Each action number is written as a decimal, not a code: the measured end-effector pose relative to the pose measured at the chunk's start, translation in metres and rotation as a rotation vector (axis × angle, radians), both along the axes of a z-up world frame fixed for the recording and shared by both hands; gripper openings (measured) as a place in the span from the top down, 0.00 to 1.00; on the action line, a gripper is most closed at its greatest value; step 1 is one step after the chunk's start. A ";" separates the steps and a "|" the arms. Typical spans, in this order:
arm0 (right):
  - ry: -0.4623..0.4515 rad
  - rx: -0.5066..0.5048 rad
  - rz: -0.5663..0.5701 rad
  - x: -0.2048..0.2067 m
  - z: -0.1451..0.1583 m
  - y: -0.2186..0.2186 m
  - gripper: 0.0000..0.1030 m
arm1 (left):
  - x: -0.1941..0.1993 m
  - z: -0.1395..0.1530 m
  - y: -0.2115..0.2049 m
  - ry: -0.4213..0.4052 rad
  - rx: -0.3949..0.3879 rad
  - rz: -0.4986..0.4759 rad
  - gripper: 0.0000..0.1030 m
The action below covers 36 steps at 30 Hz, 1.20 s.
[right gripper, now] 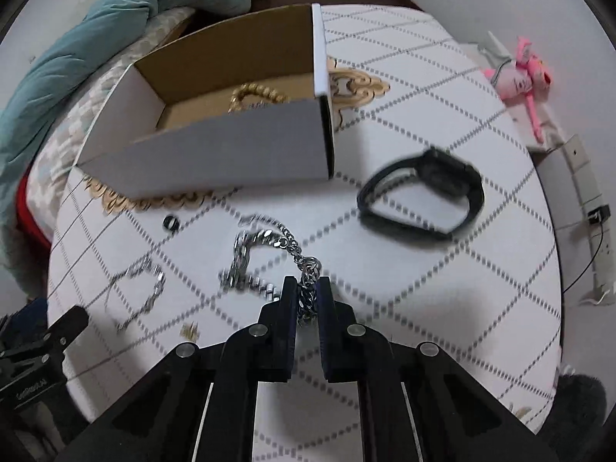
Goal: Organize jewelry
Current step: 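Grasp the thick silver chain bracelet with the right gripper while the left gripper grasps the silver charm bracelet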
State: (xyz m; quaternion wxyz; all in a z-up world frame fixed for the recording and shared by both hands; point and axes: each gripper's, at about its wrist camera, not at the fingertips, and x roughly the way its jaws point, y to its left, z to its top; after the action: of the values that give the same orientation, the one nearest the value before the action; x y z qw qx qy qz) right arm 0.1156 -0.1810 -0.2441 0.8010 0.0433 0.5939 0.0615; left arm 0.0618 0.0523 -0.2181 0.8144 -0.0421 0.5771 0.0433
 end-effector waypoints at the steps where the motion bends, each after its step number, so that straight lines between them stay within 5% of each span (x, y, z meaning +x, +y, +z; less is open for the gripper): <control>1: 0.001 0.005 -0.003 -0.004 0.001 -0.002 0.90 | -0.002 -0.001 -0.003 0.002 -0.015 -0.015 0.01; 5: -0.001 0.020 -0.023 -0.014 0.003 -0.008 0.90 | -0.002 -0.015 -0.029 0.026 -0.002 -0.123 0.01; 7: 0.001 0.023 -0.030 -0.014 0.001 -0.011 0.90 | 0.004 -0.024 -0.041 0.044 0.041 -0.166 0.09; 14: 0.005 0.031 -0.047 -0.013 0.000 -0.012 0.90 | 0.028 -0.027 -0.045 0.014 0.008 -0.140 0.15; 23: 0.015 0.037 -0.068 -0.009 -0.005 -0.016 0.90 | 0.027 -0.020 -0.076 -0.006 -0.002 -0.260 0.32; 25: 0.016 0.040 -0.070 -0.008 -0.005 -0.016 0.90 | 0.027 -0.018 -0.085 -0.021 0.009 -0.285 0.45; 27: 0.017 0.043 -0.071 -0.008 -0.005 -0.016 0.90 | 0.032 -0.015 -0.090 -0.028 0.010 -0.296 0.75; 29: 0.019 0.044 -0.071 -0.008 -0.005 -0.017 0.90 | 0.036 -0.014 -0.092 -0.021 -0.002 -0.303 0.91; 36: 0.019 0.046 -0.075 -0.007 -0.005 -0.017 0.90 | 0.041 -0.009 -0.082 -0.035 -0.073 -0.266 1.00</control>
State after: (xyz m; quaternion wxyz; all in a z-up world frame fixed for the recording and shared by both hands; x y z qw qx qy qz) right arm 0.1086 -0.1976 -0.2490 0.7958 0.0846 0.5979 0.0448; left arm 0.1025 -0.0294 -0.2272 0.8210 0.0041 0.5643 -0.0868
